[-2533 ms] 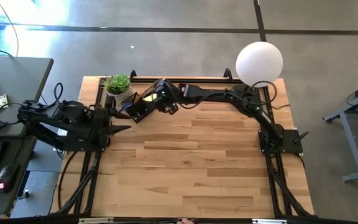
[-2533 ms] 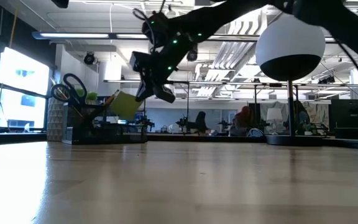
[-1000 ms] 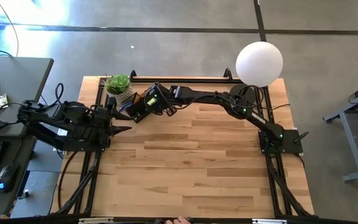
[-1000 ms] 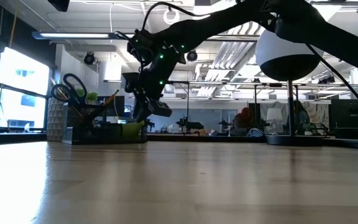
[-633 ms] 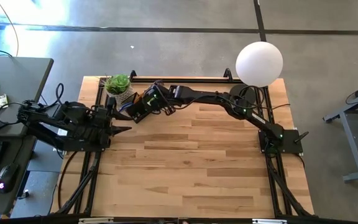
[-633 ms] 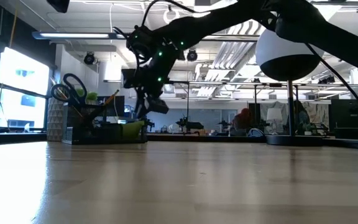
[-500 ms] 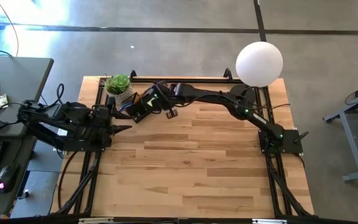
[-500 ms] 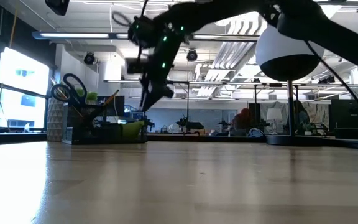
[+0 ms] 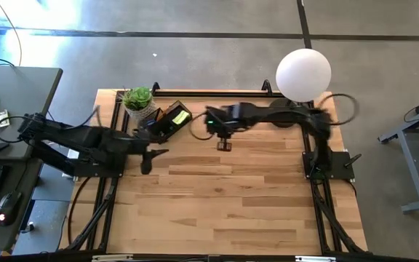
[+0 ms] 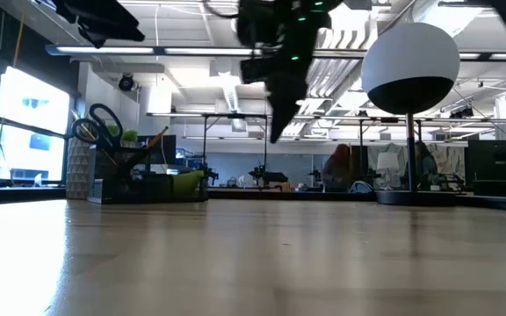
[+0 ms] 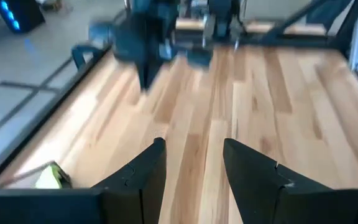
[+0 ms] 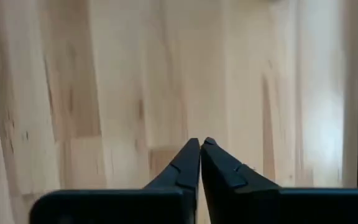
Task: Pick and place office supplies into organizer
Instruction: Put the green sticky note into the desk organizer
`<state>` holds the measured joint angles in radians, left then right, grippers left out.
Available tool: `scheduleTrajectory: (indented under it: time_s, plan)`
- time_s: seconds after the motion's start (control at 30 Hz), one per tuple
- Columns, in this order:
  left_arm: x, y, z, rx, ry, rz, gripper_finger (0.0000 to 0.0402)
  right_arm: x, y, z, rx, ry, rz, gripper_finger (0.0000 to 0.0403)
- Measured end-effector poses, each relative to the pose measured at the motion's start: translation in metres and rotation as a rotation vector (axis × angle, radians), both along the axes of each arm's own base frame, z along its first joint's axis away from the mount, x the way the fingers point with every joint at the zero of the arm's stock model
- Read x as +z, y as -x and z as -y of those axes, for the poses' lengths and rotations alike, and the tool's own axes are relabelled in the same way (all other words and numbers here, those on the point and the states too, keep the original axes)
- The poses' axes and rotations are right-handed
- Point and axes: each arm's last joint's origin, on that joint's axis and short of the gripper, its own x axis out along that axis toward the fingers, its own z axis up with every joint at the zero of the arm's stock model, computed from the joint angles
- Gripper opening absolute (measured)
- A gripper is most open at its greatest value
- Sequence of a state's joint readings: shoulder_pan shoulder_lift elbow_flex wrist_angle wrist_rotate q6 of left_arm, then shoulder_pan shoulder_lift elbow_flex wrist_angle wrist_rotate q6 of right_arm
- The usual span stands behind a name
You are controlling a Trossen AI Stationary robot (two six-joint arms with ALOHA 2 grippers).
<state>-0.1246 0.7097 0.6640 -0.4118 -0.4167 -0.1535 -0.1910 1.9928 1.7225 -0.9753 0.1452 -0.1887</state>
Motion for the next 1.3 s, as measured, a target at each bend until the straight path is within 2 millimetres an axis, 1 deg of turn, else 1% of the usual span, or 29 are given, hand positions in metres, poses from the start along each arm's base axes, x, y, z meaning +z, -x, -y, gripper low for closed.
scheduleTrajectory:
  time_s: [0.1,0.17,0.23,0.33,0.43,0.47,0.5,0.57,0.67,0.8,0.9,1.07,1.17,1.3]
  plan:
    - [-0.01,-0.013,0.002,0.015,0.016,-0.058,0.0146,0.005,0.032,-0.015,-0.089,-0.017,0.114,0.0004]
    - [-0.013,-0.021,0.002,0.017,0.019,-0.064,0.0136,0.006,0.053,-0.032,-0.099,-0.027,0.214,0.0009]
    - [-0.015,-0.028,0.004,0.009,0.024,-0.054,0.0116,0.006,0.075,-0.05,-0.096,-0.055,0.317,0.0014]
    - [-0.017,-0.037,0.005,0.002,0.026,-0.041,0.0071,0.006,0.106,-0.07,-0.103,-0.094,0.48,0.0019]
    - [-0.019,-0.046,0.002,0.004,0.04,-0.025,0.0019,-0.005,0.136,-0.09,-0.105,-0.115,0.606,0.0021]
    - [-0.02,-0.048,0.0,0.005,0.051,-0.026,0.001,-0.009,0.145,-0.096,-0.102,-0.117,0.653,0.002]
    - [-0.021,-0.052,-0.003,0.002,0.067,-0.021,0.0007,-0.012,0.153,-0.102,-0.096,-0.111,0.703,0.002]
    - [-0.025,-0.059,-0.012,-0.001,0.103,-0.024,0.0013,-0.02,0.168,-0.111,-0.09,-0.083,0.8,0.0019]
    - [-0.031,-0.069,-0.029,0.026,0.148,-0.066,0.0011,-0.032,0.186,-0.121,-0.07,-0.057,0.9,0.0019]
    - [-0.036,-0.084,-0.057,0.052,0.188,-0.139,0.0003,-0.044,0.199,-0.127,0.009,-0.052,0.976,0.0021]
    - [-0.04,-0.099,-0.078,0.109,0.203,-0.239,0.0004,-0.049,0.202,-0.129,0.052,-0.038,1.001,0.0019]
    - [-0.059,-0.122,-0.115,0.176,0.268,-0.48,0.0002,-0.053,0.204,-0.13,0.084,-0.023,0.973,0.0019]
    - [-0.071,-0.133,-0.137,0.204,0.318,-0.613,0.0001,-0.054,0.205,-0.132,0.107,-0.015,0.955,0.0021]
    - [-0.074,-0.143,-0.161,0.268,0.336,-0.703,0.0001,-0.057,0.206,-0.134,0.127,-0.005,0.928,0.0019]
